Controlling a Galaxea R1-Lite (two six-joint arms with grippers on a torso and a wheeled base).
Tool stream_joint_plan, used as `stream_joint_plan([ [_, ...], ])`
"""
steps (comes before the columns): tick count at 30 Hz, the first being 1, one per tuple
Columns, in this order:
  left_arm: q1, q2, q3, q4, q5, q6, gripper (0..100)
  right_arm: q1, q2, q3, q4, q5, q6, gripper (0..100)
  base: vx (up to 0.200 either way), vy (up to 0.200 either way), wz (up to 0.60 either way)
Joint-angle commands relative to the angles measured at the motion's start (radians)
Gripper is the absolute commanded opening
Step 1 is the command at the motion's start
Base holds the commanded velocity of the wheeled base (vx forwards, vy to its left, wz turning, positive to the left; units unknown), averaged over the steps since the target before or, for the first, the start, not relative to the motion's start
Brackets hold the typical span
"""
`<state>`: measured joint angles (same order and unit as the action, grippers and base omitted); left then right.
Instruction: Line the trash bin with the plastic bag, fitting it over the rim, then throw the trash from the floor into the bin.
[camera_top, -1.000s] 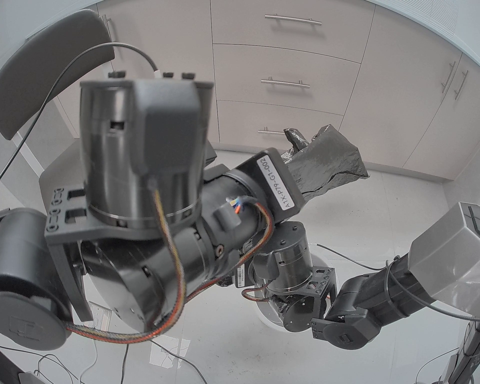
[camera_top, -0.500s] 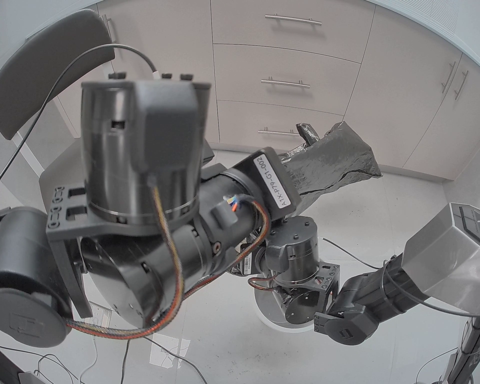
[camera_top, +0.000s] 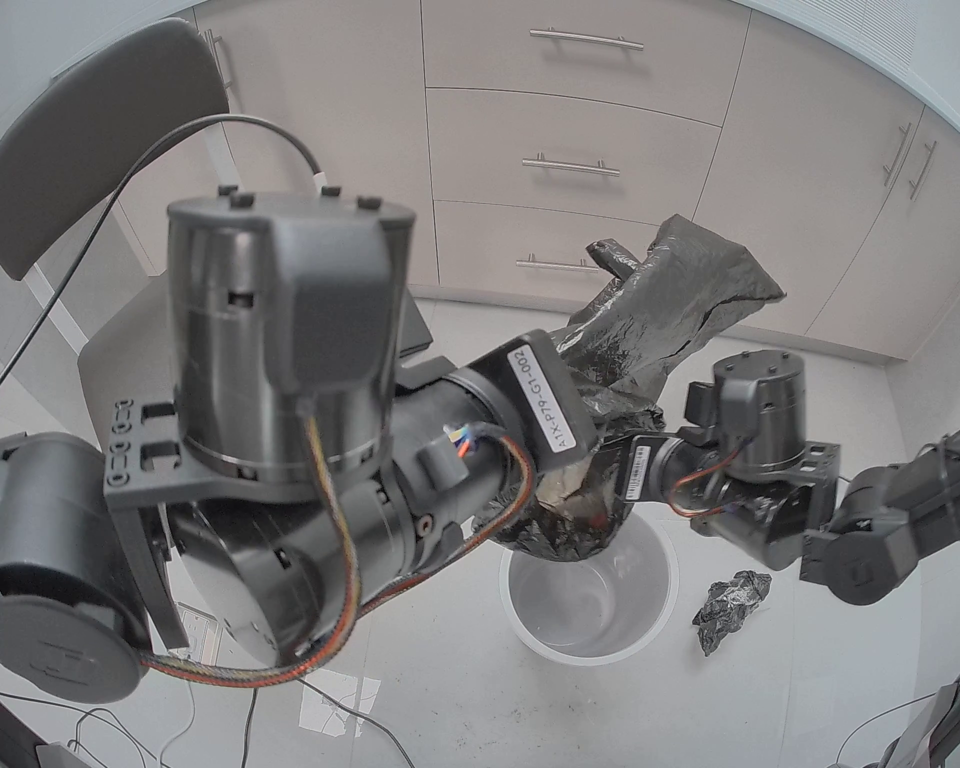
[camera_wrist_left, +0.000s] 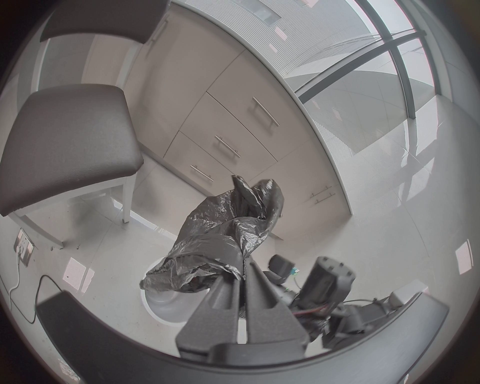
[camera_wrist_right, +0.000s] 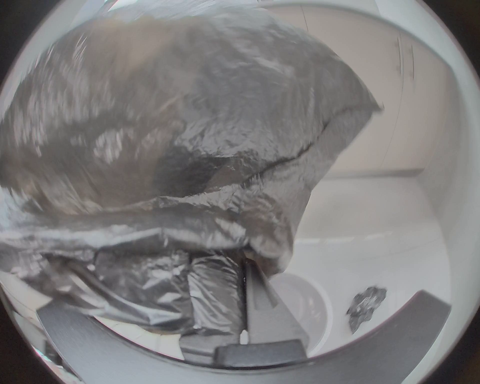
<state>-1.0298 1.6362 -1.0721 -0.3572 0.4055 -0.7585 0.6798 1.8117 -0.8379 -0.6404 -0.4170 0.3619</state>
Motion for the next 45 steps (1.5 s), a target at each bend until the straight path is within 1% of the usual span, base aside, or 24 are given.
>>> stream_joint_plan([
  [1,0.008,0.002,0.067,-0.045,-0.096,0.004,0,-0.171,-0.348,0.033,0.275,0.376,0.21,0,0.0,0.0,0.0],
  [2,0.008,0.002,0.075,-0.052,-0.111,0.004,0,-0.189,-0.365,0.037,0.277,0.415,0.215,0,0.0,0.0,0.0],
  [5,0.013,0.002,0.087,-0.063,-0.166,0.002,0,-0.203,-0.397,0.039,0.288,0.443,0.216,0,0.0,0.0,0.0],
  [6,0.013,0.002,0.089,-0.063,-0.169,0.002,0,-0.203,-0.399,0.039,0.288,0.443,0.216,0,0.0,0.0,0.0],
  [11,0.033,0.005,0.09,-0.065,-0.218,0.001,0,-0.192,-0.428,0.042,0.294,0.534,0.229,0,0.0,0.0,0.0],
  [13,0.033,0.002,0.092,-0.065,-0.228,-0.001,0,-0.194,-0.43,0.04,0.298,0.546,0.23,0,0.0,0.0,0.0],
  [14,0.037,0.002,0.092,-0.065,-0.26,-0.007,0,-0.194,-0.442,0.037,0.326,0.583,0.233,0,0.0,0.0,0.0],
  [16,0.048,0.005,0.092,-0.065,-0.29,-0.008,0,-0.201,-0.457,0.039,0.363,0.627,0.249,0,0.0,0.0,0.0],
  [17,0.05,0.005,0.092,-0.065,-0.294,-0.008,0,-0.201,-0.459,0.039,0.366,0.632,0.25,0,0.0,0.0,0.0],
  [18,0.059,0.008,0.093,-0.065,-0.321,-0.01,0,-0.204,-0.479,0.042,0.401,0.684,0.279,0,0.0,0.0,0.0],
  [19,0.06,0.01,0.093,-0.065,-0.327,-0.01,0,-0.206,-0.485,0.043,0.41,0.698,0.285,0,0.0,0.0,0.0],
  [20,0.068,0.011,0.097,-0.063,-0.352,-0.012,0,-0.215,-0.508,0.049,0.444,0.744,0.308,0,0.0,0.0,0.0],
  [21,0.073,0.013,0.101,-0.063,-0.361,-0.015,0,-0.223,-0.517,0.054,0.456,0.762,0.315,0,0.0,0.0,0.0],
  [22,0.083,0.017,0.112,-0.065,-0.386,-0.024,0,-0.244,-0.543,0.069,0.489,0.813,0.321,0,0.0,0.0,0.0],
  [25,0.112,0.031,0.123,-0.063,-0.425,-0.058,0,-0.272,-0.594,0.098,0.57,0.894,0.322,0,0.0,0.0,0.0],
  [28,0.129,0.037,0.126,-0.063,-0.439,-0.088,0,-0.289,-0.623,0.12,0.607,0.922,0.322,0,0.0,0.0,0.0],
  [30,0.145,0.034,0.124,-0.052,-0.445,-0.117,0,-0.319,-0.654,0.157,0.614,0.962,0.322,0,0.0,0.0,0.0],
  [33,0.143,0.021,0.127,-0.025,-0.445,-0.125,0,-0.347,-0.666,0.166,0.619,1.008,0.324,0,0.0,0.0,0.0],
  [34,0.14,0.007,0.129,0.011,-0.445,-0.134,0,-0.355,-0.666,0.166,0.62,1.028,0.324,0,0.0,0.0,0.0],
  [37,0.139,-0.021,0.124,0.07,-0.45,-0.183,0,-0.355,-0.661,0.166,0.622,1.035,0.324,0,0.0,0.0,0.0],
  [38,0.14,-0.035,0.12,0.104,-0.467,-0.225,0,-0.352,-0.649,0.164,0.62,1.035,0.324,0,0.0,0.0,0.0],
  [39,0.145,-0.045,0.121,0.113,-0.488,-0.239,0,-0.347,-0.638,0.161,0.62,1.035,0.324,0,0.0,0.0,0.0],
  [41,0.155,-0.053,0.127,0.115,-0.521,-0.245,0,-0.344,-0.618,0.157,0.62,1.035,0.324,0,0.0,0.0,0.0],
  [45,0.172,-0.041,0.13,0.115,-0.53,-0.245,0,-0.339,-0.591,0.161,0.61,1.035,0.321,0,0.0,0.0,0.0],
])
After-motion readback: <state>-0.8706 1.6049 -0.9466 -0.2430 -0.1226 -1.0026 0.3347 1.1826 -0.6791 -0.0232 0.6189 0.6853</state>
